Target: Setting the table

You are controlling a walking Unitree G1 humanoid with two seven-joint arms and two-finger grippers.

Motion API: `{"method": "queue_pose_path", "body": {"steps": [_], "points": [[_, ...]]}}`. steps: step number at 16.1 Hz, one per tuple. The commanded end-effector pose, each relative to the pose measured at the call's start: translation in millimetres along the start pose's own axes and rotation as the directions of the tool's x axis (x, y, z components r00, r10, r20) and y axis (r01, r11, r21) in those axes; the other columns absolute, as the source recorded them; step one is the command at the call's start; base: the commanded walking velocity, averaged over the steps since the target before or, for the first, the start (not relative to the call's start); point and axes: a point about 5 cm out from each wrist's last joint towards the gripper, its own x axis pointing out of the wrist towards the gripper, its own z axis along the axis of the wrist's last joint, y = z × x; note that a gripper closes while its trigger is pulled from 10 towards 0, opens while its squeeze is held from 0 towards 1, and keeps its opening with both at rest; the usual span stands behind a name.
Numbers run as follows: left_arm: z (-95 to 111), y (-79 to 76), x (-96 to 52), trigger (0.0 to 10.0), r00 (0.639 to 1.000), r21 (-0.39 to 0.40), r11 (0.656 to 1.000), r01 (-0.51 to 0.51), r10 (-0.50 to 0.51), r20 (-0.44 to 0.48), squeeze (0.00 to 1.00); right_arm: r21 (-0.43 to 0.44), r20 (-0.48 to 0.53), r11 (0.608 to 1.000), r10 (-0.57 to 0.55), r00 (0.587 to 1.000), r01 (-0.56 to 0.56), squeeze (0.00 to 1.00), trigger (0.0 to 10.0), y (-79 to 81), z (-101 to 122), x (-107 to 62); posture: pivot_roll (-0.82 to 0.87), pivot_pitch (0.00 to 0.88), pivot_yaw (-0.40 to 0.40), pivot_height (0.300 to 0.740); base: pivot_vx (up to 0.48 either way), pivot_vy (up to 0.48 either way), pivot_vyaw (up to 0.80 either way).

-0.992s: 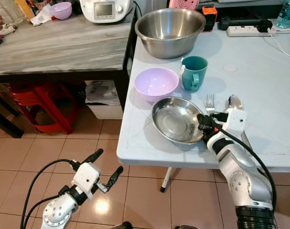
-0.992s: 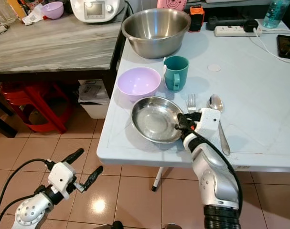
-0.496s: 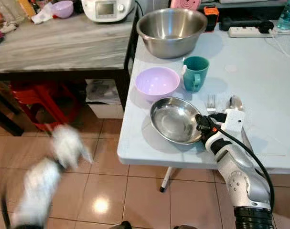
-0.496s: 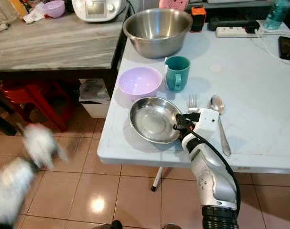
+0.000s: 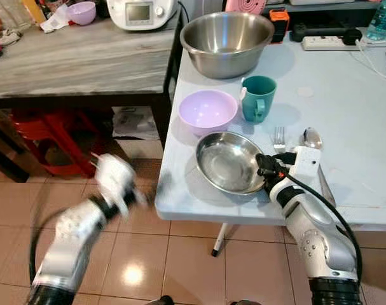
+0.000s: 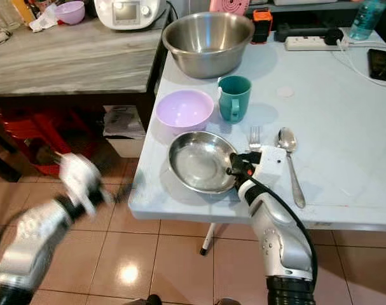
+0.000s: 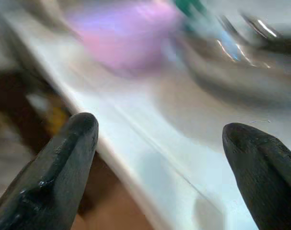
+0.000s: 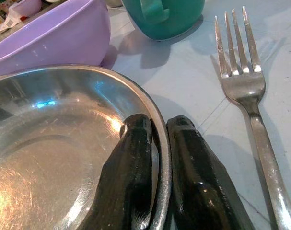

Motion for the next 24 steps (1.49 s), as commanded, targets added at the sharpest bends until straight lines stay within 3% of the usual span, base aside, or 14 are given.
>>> {"method": "queue_pose_path", "body": {"steps": [1, 3, 6, 9, 14, 15, 16, 17, 18, 24], "points": [[-6.1, 2.3, -7.6, 10.0, 0.997, -0.022, 0.998, 0.050, -0.052, -0.063, 0.00, 0.002, -0.126, 1.000, -0.017, 0.992, 0.017, 0.00, 10.0, -2.3, -27.9, -4.6, -0.11, 0.140, 0.101, 0.740, 0.000, 0.000, 0.00], [-2.9, 7.2, -11.1, 10.0, 0.993, -0.034, 0.995, 0.092, -0.094, -0.077, 0.00, -0.009, -0.128, 1.000, -0.021, 0.992, 0.020, 0.00, 10.0, -3.7, -29.1, -6.0, -0.12, 0.140, 0.101, 0.740, 0.000, 0.000, 0.00], [-2.5, 15.2, -14.2, 10.0, 0.993, -0.049, 0.996, 0.079, -0.083, -0.083, 0.00, -0.014, -0.130, 1.000, -0.020, 0.991, 0.018, 0.00, 10.0, -4.3, -30.3, -6.8, -0.12, 0.139, 0.102, 0.740, 0.000, 0.000, 0.00], [6.6, 20.7, -12.2, 10.0, 0.998, -0.071, 0.996, 0.046, -0.048, -0.033, 0.00, -0.021, -0.138, 1.000, -0.013, 0.990, 0.010, 0.00, 10.0, -2.7, -33.1, -6.6, -0.11, 0.136, 0.098, 0.740, 0.000, 0.000, 0.00], [7.9, 16.6, -11.7, 10.0, 0.998, -0.084, 0.995, 0.058, -0.060, -0.019, 0.00, -0.020, -0.141, 1.000, -0.009, 0.990, 0.006, 0.03, 10.0, -2.1, -33.8, -4.5, -0.11, 0.131, 0.094, 0.740, 0.000, 0.000, 0.00], [4.6, 14.6, -13.2, 10.0, 0.998, -0.089, 0.994, 0.058, -0.061, -0.026, 0.00, -0.013, -0.140, 1.000, -0.009, 0.990, 0.007, 1.00, 10.0, -1.6, -34.0, -4.4, -0.11, 0.132, 0.095, 0.740, 0.000, 0.000, 0.00], [3.7, 14.2, -13.8, 10.0, 0.998, -0.092, 0.994, 0.057, -0.060, -0.028, 0.00, -0.012, -0.140, 1.000, -0.010, 0.990, 0.008, 1.00, 10.0, -1.6, -34.1, -4.4, -0.11, 0.132, 0.095, 0.740, 0.000, 0.000, 0.00], [3.4, 13.4, -14.8, 10.0, 0.998, -0.094, 0.994, 0.060, -0.063, -0.029, 0.00, -0.021, -0.145, 1.000, -0.023, 0.989, 0.020, 0.87, 10.0, -3.0, -35.1, -4.9, -0.11, 0.136, 0.097, 0.740, 0.000, 0.000, 0.00], [3.3, 13.4, -15.1, 10.0, 0.998, -0.093, 0.994, 0.059, -0.062, -0.030, 0.00, -0.019, -0.146, 1.000, -0.025, 0.989, 0.022, 0.00, 10.0, -3.3, -35.6, -5.2, -0.11, 0.136, 0.097, 0.740, 0.000, 0.000, 0.00], [3.9, 16.7, -16.2, 10.0, 0.997, -0.082, 0.995, 0.059, -0.062, -0.039, 0.00, 0.020, -0.138, 1.000, -0.019, 0.990, 0.022, 0.00, 10.0, -1.9, -33.9, -6.3, -0.12, 0.142, 0.105, 0.740, 0.000, 0.000, 0.00]]}}
